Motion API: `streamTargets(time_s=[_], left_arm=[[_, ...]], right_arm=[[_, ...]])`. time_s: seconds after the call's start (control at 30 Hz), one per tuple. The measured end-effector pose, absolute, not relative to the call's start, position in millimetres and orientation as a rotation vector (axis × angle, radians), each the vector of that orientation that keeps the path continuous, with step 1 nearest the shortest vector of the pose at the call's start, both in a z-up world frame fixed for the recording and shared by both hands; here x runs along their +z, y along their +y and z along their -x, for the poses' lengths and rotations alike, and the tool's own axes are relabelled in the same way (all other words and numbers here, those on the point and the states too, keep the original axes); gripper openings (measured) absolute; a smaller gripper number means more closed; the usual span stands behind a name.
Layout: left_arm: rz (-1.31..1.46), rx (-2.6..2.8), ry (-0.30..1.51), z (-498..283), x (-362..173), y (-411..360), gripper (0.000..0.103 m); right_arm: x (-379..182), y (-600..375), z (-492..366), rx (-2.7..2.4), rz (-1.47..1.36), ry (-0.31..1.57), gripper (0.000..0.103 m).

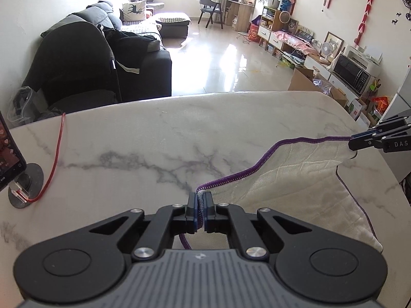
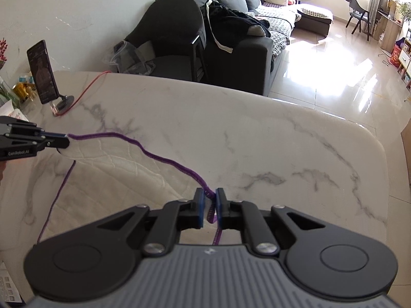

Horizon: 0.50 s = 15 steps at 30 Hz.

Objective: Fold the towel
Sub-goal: 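Lift both edges and fold the towel over toward its opposite edge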

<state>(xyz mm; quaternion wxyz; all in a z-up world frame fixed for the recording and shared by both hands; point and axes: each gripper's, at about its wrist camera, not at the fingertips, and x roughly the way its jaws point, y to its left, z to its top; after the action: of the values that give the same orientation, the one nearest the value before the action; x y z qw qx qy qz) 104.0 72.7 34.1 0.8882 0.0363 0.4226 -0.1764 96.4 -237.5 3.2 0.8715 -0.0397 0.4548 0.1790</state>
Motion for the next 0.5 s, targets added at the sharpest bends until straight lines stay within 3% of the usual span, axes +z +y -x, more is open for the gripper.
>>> streamTargets(time_s=[0.5], left_arm=[[-0.065,-0.397,0.9,-47,11,78,0.004]], right_arm=[[-14,-242,-44,0.414,0.062,0.964,0.01]])
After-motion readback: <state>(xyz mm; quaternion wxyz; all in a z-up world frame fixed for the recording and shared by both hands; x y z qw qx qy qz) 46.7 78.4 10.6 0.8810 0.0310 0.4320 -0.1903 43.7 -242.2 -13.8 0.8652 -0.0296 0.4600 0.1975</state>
